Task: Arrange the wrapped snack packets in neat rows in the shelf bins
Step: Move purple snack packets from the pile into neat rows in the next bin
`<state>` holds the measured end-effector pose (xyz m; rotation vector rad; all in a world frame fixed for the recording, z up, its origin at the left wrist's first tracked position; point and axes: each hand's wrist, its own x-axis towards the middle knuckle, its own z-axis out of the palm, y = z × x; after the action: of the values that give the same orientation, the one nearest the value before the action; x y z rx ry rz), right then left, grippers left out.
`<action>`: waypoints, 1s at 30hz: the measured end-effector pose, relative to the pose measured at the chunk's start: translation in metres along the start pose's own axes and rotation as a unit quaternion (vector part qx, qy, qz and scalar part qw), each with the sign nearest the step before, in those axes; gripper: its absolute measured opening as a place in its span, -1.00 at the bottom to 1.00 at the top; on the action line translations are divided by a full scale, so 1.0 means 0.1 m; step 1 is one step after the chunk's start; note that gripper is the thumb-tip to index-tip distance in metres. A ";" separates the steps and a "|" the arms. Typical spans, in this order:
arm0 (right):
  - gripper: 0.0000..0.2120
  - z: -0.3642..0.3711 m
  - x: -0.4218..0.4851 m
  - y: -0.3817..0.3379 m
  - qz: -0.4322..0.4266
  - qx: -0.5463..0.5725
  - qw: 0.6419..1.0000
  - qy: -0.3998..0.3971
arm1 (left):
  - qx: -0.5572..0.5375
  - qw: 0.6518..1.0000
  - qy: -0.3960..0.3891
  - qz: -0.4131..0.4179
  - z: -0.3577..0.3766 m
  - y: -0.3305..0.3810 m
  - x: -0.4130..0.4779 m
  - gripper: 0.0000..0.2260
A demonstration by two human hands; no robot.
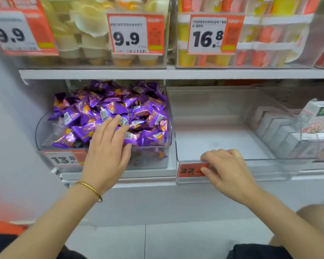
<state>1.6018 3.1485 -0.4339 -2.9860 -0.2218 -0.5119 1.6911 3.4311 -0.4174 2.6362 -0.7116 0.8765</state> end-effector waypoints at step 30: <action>-0.88 0.67 0.97 -1.41 -0.053 0.059 0.967 0.243 | 0.024 0.994 0.101 0.039 0.19 -0.60 -0.21 -0.94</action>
<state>1.6910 3.3077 -0.4534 -2.6373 -0.3518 -1.1698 1.7180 3.4818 -0.4509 2.5279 -0.7531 1.1761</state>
